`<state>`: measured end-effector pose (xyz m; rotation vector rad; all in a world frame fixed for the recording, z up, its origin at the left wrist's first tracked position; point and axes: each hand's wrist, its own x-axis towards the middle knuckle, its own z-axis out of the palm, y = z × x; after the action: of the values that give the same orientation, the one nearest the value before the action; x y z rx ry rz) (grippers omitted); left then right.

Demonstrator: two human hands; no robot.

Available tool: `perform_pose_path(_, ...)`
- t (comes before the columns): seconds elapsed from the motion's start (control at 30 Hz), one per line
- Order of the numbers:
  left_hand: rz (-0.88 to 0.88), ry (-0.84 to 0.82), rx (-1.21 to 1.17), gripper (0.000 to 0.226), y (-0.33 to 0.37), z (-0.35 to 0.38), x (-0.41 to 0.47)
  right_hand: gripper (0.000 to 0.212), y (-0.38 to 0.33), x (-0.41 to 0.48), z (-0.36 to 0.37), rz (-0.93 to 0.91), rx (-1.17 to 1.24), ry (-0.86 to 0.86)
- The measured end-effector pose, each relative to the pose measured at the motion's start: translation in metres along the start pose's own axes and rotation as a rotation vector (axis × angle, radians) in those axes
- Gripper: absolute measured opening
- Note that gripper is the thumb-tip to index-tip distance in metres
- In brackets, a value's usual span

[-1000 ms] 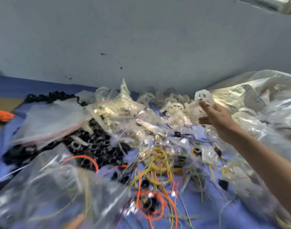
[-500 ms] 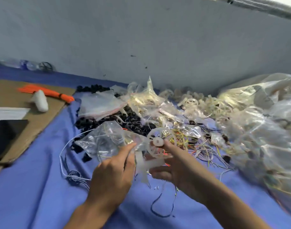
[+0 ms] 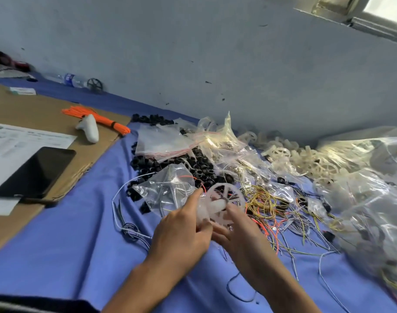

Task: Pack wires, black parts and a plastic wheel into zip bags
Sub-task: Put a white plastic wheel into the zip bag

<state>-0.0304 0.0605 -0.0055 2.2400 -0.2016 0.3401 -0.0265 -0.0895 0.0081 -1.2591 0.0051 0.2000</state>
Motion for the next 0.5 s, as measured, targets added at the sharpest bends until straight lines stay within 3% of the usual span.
perform_pose_path(0.1, 0.006, 0.078, 0.026, 0.046, -0.003, -0.001, 0.004, 0.039, -0.014, -0.015, -0.020, -0.116, -0.113, 0.027)
perform_pose_path(0.2, 0.041, 0.118, -0.002, 0.029, -0.001, -0.001, 0.004, 0.037, -0.021, -0.028, -0.035, -0.104, -0.285, 0.040)
perform_pose_path(0.37, 0.186, 0.101, 0.057, 0.036, 0.007, 0.003, -0.005, 0.021, -0.015, -0.024, -0.018, 0.037, -0.471, -0.036)
perform_pose_path(0.5, 0.307, 0.076, 0.192, 0.039, 0.003, 0.002, -0.006, 0.023, -0.010, -0.005, 0.001, 0.039, -0.474, 0.042)
